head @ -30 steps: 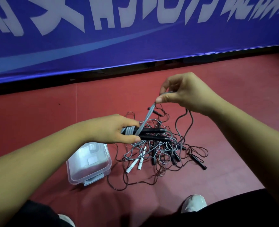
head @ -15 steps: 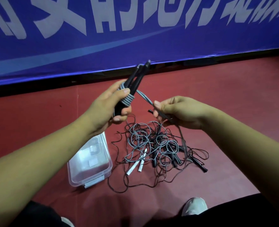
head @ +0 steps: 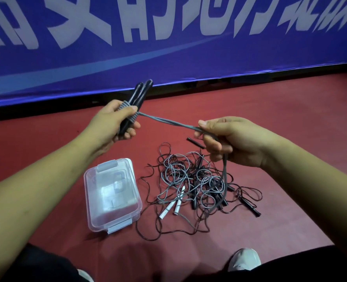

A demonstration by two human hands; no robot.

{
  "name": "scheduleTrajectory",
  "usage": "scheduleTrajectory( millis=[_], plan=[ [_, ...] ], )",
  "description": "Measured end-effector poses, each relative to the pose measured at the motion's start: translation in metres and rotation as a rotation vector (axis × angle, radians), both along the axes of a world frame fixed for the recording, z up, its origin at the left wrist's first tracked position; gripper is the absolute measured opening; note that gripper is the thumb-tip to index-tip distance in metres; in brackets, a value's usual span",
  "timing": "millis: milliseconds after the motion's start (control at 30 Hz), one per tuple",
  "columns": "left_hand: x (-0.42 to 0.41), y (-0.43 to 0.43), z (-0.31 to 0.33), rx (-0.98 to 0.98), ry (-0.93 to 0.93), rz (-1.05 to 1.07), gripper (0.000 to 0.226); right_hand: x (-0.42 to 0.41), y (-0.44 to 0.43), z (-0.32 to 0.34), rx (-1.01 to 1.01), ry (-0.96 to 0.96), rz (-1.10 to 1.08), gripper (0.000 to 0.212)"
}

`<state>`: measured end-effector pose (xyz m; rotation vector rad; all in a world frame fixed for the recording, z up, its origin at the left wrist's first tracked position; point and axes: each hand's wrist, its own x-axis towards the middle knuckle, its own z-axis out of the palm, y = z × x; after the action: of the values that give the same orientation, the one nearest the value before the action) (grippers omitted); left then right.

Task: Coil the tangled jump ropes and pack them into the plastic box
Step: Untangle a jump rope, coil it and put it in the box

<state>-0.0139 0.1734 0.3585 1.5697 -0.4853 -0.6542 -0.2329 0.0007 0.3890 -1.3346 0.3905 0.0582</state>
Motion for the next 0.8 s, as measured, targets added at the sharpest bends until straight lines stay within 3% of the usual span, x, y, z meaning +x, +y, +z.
scheduleTrajectory(
  millis=[133,200,333,433,500,667,800],
  plan=[
    [0.006,-0.002,-0.01,0.081,0.001,-0.042,0.013,-0.004,0.006,0.01,-0.156,-0.065,0.064,0.012],
    [0.007,-0.005,-0.015,0.191,-0.088,-0.091,0.018,-0.003,0.008,0.014,-0.254,-0.095,0.052,0.013],
    [0.001,-0.007,-0.017,0.48,-0.466,-0.341,0.031,0.004,0.008,0.018,-0.358,-0.135,-0.013,0.017],
    [-0.01,-0.008,-0.018,0.676,-0.811,-0.482,0.026,0.009,0.013,0.016,-0.366,-0.124,-0.002,0.02],
    [-0.021,-0.008,-0.02,0.69,-0.864,-0.566,0.025,0.012,0.015,0.017,-0.389,-0.13,-0.019,0.023],
    [-0.043,-0.011,-0.028,0.729,-1.062,-0.711,0.049,0.013,0.013,0.017,-0.412,-0.116,-0.077,0.026],
    [-0.052,-0.012,-0.028,0.645,-1.043,-0.818,0.025,0.014,0.001,0.012,-0.428,-0.103,-0.15,0.029]
  ],
)
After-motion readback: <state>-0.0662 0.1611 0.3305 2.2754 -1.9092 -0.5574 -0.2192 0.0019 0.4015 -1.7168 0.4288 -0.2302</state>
